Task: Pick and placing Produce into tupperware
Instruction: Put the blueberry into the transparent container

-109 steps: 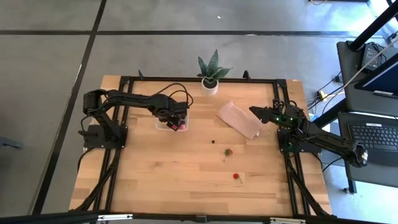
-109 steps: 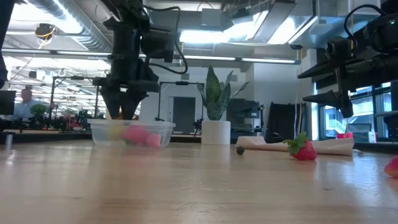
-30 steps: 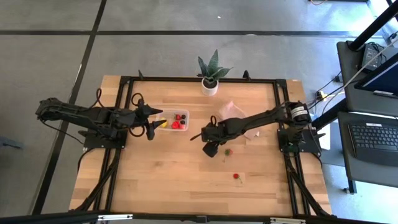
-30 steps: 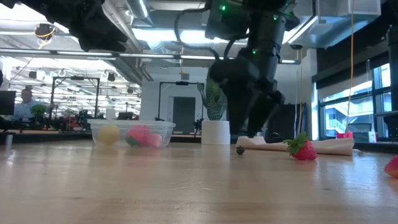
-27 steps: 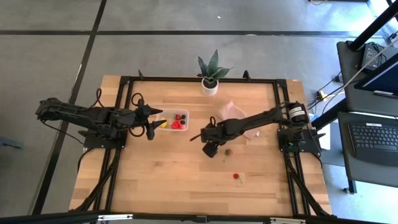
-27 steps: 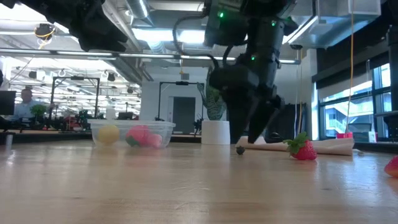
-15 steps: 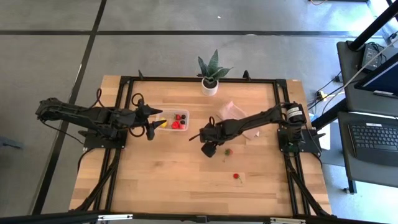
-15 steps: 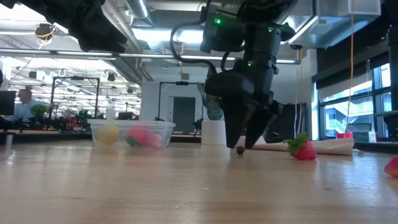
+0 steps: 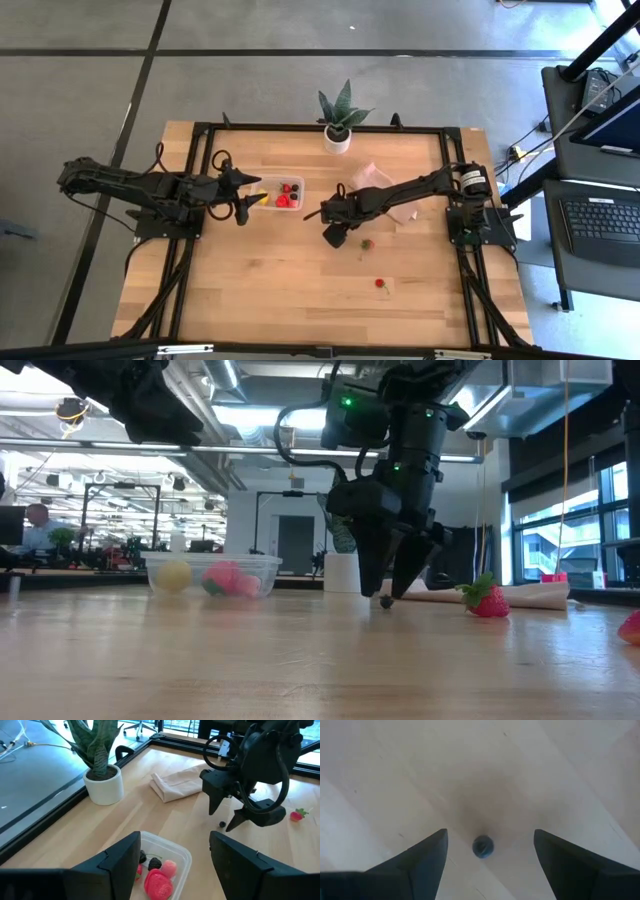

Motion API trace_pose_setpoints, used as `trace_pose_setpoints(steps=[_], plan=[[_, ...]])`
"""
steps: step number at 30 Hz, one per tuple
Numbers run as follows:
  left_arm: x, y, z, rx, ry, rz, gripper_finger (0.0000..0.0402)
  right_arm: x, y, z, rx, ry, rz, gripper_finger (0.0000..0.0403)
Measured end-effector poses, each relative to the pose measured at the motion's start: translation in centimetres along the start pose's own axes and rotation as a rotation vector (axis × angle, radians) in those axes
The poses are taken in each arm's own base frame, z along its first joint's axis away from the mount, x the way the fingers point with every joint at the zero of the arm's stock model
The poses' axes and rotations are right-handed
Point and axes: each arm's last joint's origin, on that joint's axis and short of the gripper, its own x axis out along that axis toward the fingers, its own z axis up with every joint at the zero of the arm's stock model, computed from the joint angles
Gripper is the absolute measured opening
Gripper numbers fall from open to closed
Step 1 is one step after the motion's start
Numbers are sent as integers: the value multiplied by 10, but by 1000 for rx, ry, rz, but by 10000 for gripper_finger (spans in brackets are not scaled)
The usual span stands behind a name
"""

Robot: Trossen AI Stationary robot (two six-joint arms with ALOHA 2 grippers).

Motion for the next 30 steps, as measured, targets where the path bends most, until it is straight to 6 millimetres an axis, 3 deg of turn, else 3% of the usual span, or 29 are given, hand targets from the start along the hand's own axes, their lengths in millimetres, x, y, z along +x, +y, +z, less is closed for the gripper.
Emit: trace_pose_setpoints(steps=[26,30], plan=[[0,-1,0,-1,12,-45,229,9,1,-2,5,45,16,296],[0,-1,0,-1,12,-45,229,10,1,-2,6,47,14,279]])
